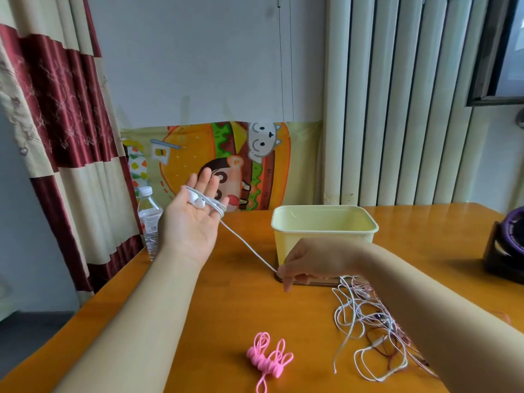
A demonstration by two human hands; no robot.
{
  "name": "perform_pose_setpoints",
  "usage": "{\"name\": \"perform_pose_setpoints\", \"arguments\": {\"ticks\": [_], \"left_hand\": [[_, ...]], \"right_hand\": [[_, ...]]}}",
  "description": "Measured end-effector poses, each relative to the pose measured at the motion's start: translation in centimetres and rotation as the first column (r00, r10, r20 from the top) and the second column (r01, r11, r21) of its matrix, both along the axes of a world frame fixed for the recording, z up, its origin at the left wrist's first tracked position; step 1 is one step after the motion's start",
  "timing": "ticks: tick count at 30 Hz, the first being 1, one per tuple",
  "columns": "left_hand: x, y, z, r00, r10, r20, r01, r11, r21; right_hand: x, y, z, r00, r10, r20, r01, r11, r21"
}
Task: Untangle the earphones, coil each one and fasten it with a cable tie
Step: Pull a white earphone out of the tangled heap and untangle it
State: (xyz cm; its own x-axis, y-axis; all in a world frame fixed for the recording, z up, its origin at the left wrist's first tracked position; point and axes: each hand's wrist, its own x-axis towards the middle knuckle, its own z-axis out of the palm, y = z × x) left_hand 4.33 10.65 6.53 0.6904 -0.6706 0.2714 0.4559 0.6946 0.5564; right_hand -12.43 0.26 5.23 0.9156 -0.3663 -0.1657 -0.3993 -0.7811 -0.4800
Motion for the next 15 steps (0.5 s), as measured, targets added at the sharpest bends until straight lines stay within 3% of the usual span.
{"name": "perform_pose_setpoints", "arguments": {"ticks": [4, 7, 9, 15], "left_hand": [[0.6, -0.7, -2.2, 0.936, 0.011, 0.351, -0.137, 0.932, 0.336], [-0.6, 0.2, -3.9, 0.791, -0.217, 0.572, -0.139, 0.847, 0.514], [-1.7, 0.8, -4.2, 0.689, -0.389, 0.611, -0.056, 0.812, 0.581], [-4.9, 1.6, -3.2, 0.589, -0.634, 0.501, 0.276, 0.741, 0.612]], "right_hand": [[-1.1, 1.9, 3.1, 0.989, 0.134, 0.06, -0.13, 0.99, -0.058], [-1.8, 2.1, 5.4, 0.947, 0.159, 0.279, -0.13, 0.984, -0.118], [-2.0, 1.7, 6.3, 0.904, 0.117, 0.412, -0.079, 0.991, -0.106], [-0.5, -0.8, 5.1, 0.768, -0.089, 0.634, 0.112, 0.994, 0.003]]}}
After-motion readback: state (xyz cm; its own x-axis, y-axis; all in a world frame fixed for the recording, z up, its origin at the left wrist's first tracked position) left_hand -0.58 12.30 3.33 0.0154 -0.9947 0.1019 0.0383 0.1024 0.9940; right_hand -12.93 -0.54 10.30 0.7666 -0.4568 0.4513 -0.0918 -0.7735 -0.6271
